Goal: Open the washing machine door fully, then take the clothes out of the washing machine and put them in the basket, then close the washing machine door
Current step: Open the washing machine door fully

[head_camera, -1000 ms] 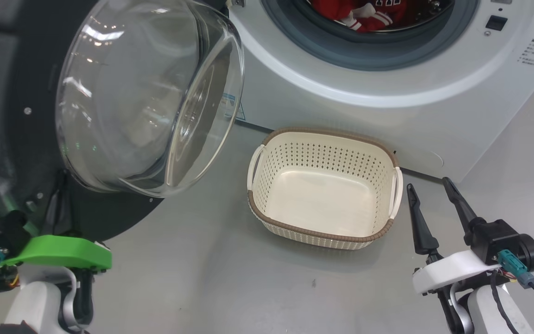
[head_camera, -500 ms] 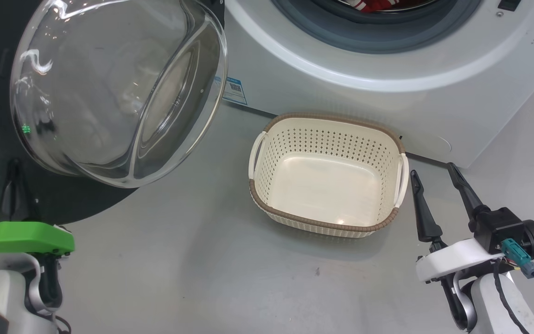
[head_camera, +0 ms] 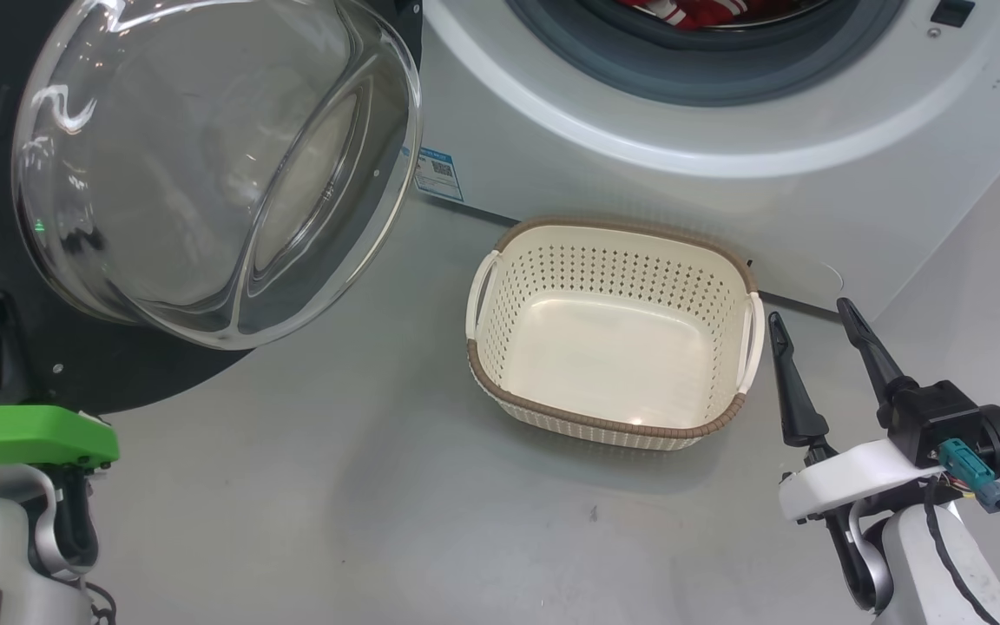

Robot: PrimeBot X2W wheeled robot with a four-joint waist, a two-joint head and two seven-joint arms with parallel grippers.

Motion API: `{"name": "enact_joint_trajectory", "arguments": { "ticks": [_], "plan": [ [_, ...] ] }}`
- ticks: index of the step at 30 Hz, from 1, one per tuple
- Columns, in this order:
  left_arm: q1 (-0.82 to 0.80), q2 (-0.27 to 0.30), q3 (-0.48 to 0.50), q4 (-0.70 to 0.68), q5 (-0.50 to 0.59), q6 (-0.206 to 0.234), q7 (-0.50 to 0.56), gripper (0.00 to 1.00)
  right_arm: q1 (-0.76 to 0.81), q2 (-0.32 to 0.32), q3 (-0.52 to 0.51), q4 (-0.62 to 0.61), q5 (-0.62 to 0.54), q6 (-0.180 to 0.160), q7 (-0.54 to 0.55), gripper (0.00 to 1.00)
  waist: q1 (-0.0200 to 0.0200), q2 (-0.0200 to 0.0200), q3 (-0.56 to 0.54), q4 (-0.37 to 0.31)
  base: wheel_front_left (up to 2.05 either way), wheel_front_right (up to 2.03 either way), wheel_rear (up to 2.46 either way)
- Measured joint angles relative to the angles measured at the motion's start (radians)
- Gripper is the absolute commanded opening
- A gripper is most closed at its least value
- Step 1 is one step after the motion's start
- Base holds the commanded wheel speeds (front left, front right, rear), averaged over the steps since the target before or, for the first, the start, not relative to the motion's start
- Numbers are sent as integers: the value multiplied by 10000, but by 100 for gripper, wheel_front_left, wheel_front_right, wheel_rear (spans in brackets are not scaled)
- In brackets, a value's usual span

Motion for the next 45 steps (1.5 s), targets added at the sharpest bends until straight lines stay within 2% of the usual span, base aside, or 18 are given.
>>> {"name": "enact_joint_trajectory", "arguments": {
  "ticks": [7,14,26,27,28,29,30,31,39,45],
  "plan": [
    [78,-113,15,-180,512,-61,-2,0,13,25,15,148,0,31,0,100,0,0,-301,-29,0,0,0],
    [828,-268,-10,-487,740,-190,-29,0,19,90,198,240,27,88,0,100,0,0,-644,-137,0,0,0],
    [2456,-610,-75,-1344,1202,-265,-27,1,369,161,391,313,405,132,0,100,0,0,-1252,-814,0,0,0],
    [2567,-610,-79,-1436,1220,-265,-29,11,411,171,407,313,426,132,0,100,0,0,-1296,-876,0,0,0],
    [2664,-612,-81,-1538,1239,-263,-29,31,449,174,422,313,451,132,0,100,0,0,-1338,-938,0,0,0],
    [2760,-616,-77,-1628,1275,-261,-29,46,468,180,439,311,474,132,0,100,0,0,-1379,-1003,0,0,0],
    [2858,-614,-79,-1678,1302,-247,-29,86,475,186,453,307,476,132,0,100,0,0,-1415,-1066,0,0,0],
    [2964,-616,-88,-1733,1308,-236,-29,100,482,190,466,299,477,132,0,100,0,0,-1449,-1129,0,0,0],
    [3589,-614,-366,-2499,1674,-180,-29,100,699,226,483,167,562,128,0,100,0,0,-1643,-1573,0,0,0],
    [4008,-646,-779,-3009,1749,-309,-29,100,736,228,570,123,602,117,0,100,0,0,-1727,-1897,0,0,0]
  ]
}}
